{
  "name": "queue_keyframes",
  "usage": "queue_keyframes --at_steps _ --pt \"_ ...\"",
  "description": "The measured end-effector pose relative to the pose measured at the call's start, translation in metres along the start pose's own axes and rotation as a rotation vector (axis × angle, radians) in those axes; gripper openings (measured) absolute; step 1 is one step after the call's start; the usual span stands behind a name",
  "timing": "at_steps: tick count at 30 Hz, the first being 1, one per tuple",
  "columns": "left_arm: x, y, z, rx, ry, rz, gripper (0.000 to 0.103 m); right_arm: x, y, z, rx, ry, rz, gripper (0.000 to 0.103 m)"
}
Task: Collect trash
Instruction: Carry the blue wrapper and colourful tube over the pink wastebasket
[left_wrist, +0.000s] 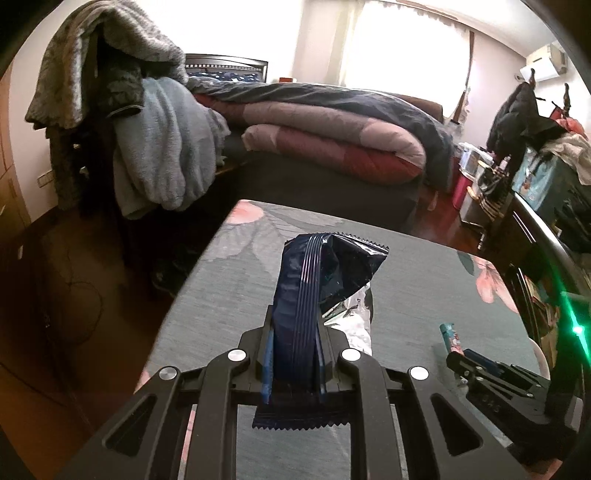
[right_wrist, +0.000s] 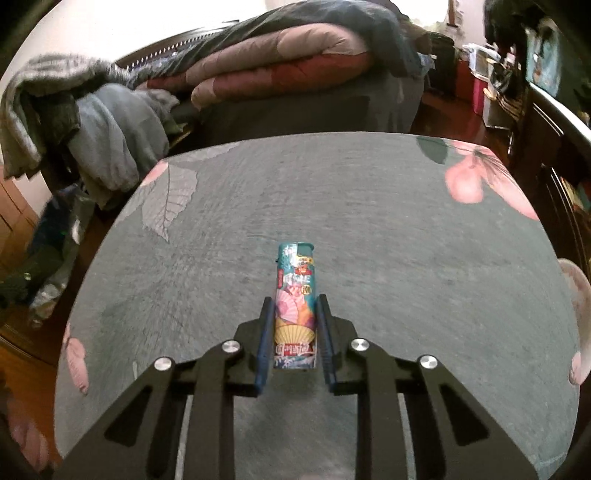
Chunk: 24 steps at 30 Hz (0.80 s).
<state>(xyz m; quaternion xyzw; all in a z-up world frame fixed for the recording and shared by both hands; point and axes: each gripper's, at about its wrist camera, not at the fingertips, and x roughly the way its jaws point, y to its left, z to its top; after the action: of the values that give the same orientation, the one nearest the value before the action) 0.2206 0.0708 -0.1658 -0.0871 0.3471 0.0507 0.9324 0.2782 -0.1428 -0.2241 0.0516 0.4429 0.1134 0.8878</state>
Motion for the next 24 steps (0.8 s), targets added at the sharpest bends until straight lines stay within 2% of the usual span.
queue_keyframes --at_steps 6,15,17,21,24 --pt "-0.007 -0.043 -0.002 0.06 0.0 -0.042 0.018 -0.031 -0.04 -0.016 0.06 -0.028 0.014 0.022" --pt "-0.012 -0.117 -0.007 0.157 0.013 -0.137 0.018 -0.074 -0.098 -0.037 0.121 -0.1 -0.041 0.021" --pt "-0.014 -0.129 -0.007 0.172 0.009 -0.144 0.018 -0.073 -0.105 -0.04 0.122 -0.091 -0.049 0.024" --pt "-0.019 -0.139 -0.006 0.186 -0.004 -0.146 0.018 -0.053 -0.1 -0.043 0.109 -0.05 -0.018 0.042" --pt "-0.021 -0.137 -0.008 0.184 -0.004 -0.136 0.018 -0.035 -0.08 -0.042 0.065 -0.02 0.0 0.045"
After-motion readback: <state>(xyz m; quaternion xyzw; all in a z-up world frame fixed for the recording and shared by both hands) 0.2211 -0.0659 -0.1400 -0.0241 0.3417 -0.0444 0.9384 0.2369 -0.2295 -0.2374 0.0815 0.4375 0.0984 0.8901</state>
